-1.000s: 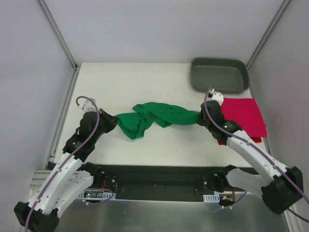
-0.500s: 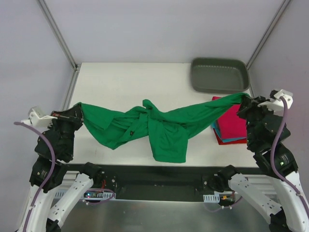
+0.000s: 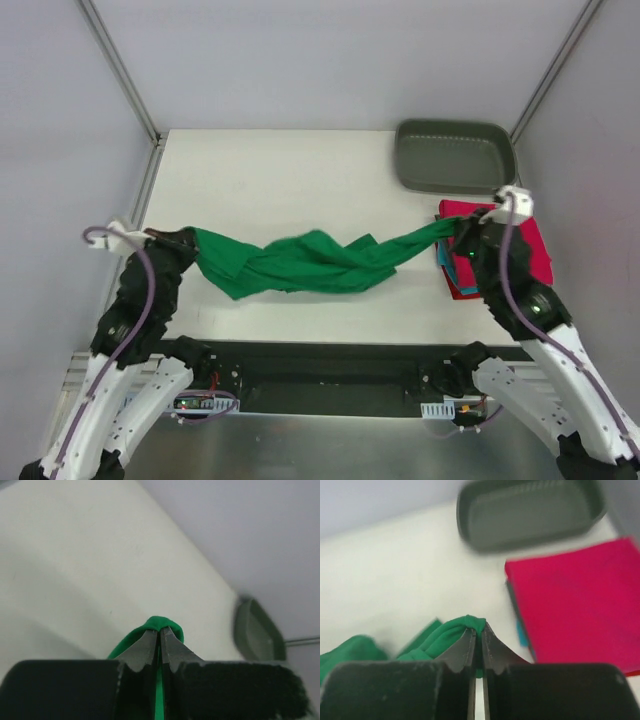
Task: Fold and stack the t-shirts
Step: Flatten out the tshirt
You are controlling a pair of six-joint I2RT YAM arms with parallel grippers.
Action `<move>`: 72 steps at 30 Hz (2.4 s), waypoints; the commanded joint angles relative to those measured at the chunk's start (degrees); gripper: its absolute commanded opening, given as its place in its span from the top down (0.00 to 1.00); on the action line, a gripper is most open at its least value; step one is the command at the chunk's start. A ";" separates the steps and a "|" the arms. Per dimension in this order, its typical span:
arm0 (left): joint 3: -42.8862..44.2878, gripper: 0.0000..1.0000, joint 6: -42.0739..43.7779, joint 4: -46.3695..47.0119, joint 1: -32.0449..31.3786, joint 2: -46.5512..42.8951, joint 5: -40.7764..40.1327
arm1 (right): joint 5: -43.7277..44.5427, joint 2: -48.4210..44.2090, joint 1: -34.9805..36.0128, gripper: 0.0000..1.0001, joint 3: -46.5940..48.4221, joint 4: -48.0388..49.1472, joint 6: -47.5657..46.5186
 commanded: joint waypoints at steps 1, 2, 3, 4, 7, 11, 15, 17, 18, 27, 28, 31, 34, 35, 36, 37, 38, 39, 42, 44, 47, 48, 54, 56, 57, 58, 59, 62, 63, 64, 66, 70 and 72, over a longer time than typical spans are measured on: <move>-7.96 1.00 -3.68 -0.44 0.20 9.97 7.54 | -10.90 10.20 -0.20 0.94 -10.50 -3.16 9.75; -9.63 1.00 -4.30 -0.44 0.29 11.82 7.97 | -10.90 12.48 -0.29 0.94 -13.05 -2.90 11.50; -10.95 1.00 -5.00 -0.44 0.29 13.14 8.24 | -10.99 14.33 -0.38 0.94 -15.77 -2.63 12.74; -12.44 1.00 -6.05 -0.27 0.29 14.29 8.24 | -11.17 16.35 -0.29 0.94 -17.10 -2.28 14.06; -14.74 1.00 -6.50 0.09 0.29 17.63 7.98 | -11.00 20.31 -0.47 0.97 -19.05 -0.87 14.77; -12.73 1.00 -5.71 0.09 0.38 17.38 6.75 | -8.01 19.98 -0.38 0.98 -15.46 -2.01 12.06; -7.29 1.00 -5.27 0.09 0.38 11.50 3.77 | -6.43 14.02 -0.47 0.98 -10.63 -3.41 8.89; -3.08 1.00 -4.22 0.09 0.38 8.16 2.19 | -5.11 10.24 -0.47 0.98 -7.38 -5.60 7.75; -0.88 1.00 -3.26 0.09 0.38 6.67 1.48 | -4.32 8.48 -0.38 0.98 -5.10 -6.84 6.87; 19.16 1.00 5.45 2.19 0.38 2.08 1.56 | -10.88 -5.42 -0.47 0.96 13.72 -12.65 2.47; 21.53 1.00 6.15 2.46 0.38 2.34 2.09 | -13.51 -6.12 -0.38 0.96 15.47 -12.48 2.21; 27.69 1.00 9.66 4.04 0.38 3.13 4.19 | -20.46 -7.09 -0.47 0.97 19.87 -12.82 2.03; 32.62 1.00 13.62 5.71 0.29 4.54 2.37 | -24.52 -6.83 -0.38 0.97 22.87 -13.44 2.64; 33.76 1.00 14.41 6.32 0.37 5.32 1.14 | -25.48 -6.48 -0.46 0.97 23.14 -13.44 2.82; 34.56 1.00 15.63 7.28 0.38 6.29 0.08 | -26.28 -6.31 -0.47 0.97 23.40 -13.35 2.91; 35.61 1.00 16.87 7.82 0.38 7.60 -0.80 | -26.28 -6.04 -0.47 0.97 23.40 -13.09 3.08; 36.66 1.00 18.01 8.08 0.38 10.05 -1.59 | -25.59 -5.87 -0.38 0.96 22.71 -12.74 3.17; 37.55 1.00 20.02 8.26 0.38 11.99 -2.47 | -24.19 -5.69 -0.46 0.97 21.74 -12.30 3.26; 37.73 1.00 23.28 8.87 0.29 19.37 -6.95 | -18.75 -3.50 -0.46 0.96 18.14 -11.77 4.66; 36.59 1.00 26.18 10.80 0.38 24.73 -12.47 | -14.71 -0.87 -0.38 0.94 15.07 -12.64 6.41; 33.52 1.00 30.93 17.47 1.25 33.52 -18.12 | -10.30 4.49 -0.46 0.90 10.59 -13.53 9.14; 32.99 1.00 31.20 17.92 2.39 37.03 -16.73 | -9.85 6.51 -0.47 0.89 8.57 -13.44 10.02; 36.12 0.88 25.57 19.25 15.57 64.87 -4.07 | -17.47 24.33 -8.09 0.54 -0.51 -8.61 13.45; 46.63 0.18 28.47 12.00 16.20 77.52 -1.79 | -22.74 31.63 -12.40 0.27 2.11 -9.13 12.15; 52.00 0.01 28.65 6.30 15.85 81.93 -0.91 | -23.47 33.84 -13.20 0.23 4.22 -10.35 11.09; 56.41 0.01 28.22 2.58 15.67 85.63 -0.90 | -22.78 35.43 -13.04 0.19 5.37 -10.97 10.04; 58.02 0.01 28.22 0.89 15.41 87.32 -1.07 | -23.12 35.79 -12.95 0.16 5.99 -10.28 8.90; 54.80 0.01 26.12 0.70 15.14 86.29 0.32 | -30.04 33.70 -12.33 0.08 3.29 -3.18 3.37; 52.69 0.01 25.06 0.61 15.14 84.97 0.94 | -32.50 32.64 -12.16 0.01 1.80 -0.20 1.35; 50.50 0.01 23.31 0.70 15.14 82.96 2.08 | -35.74 31.76 -12.15 0.04 0.21 1.92 -0.68; 43.39 0.01 20.23 0.61 15.14 78.75 5.85 | -38.75 30.53 -11.80 0.04 -2.16 4.22 -2.97; 28.63 0.01 12.24 0.53 14.79 67.94 15.95 | -47.44 29.38 -11.36 0.04 -7.61 8.96 -5.26; 21.24 0.01 10.03 0.61 14.26 63.10 22.72 | -51.84 30.16 -11.01 0.04 -9.37 11.86 -5.09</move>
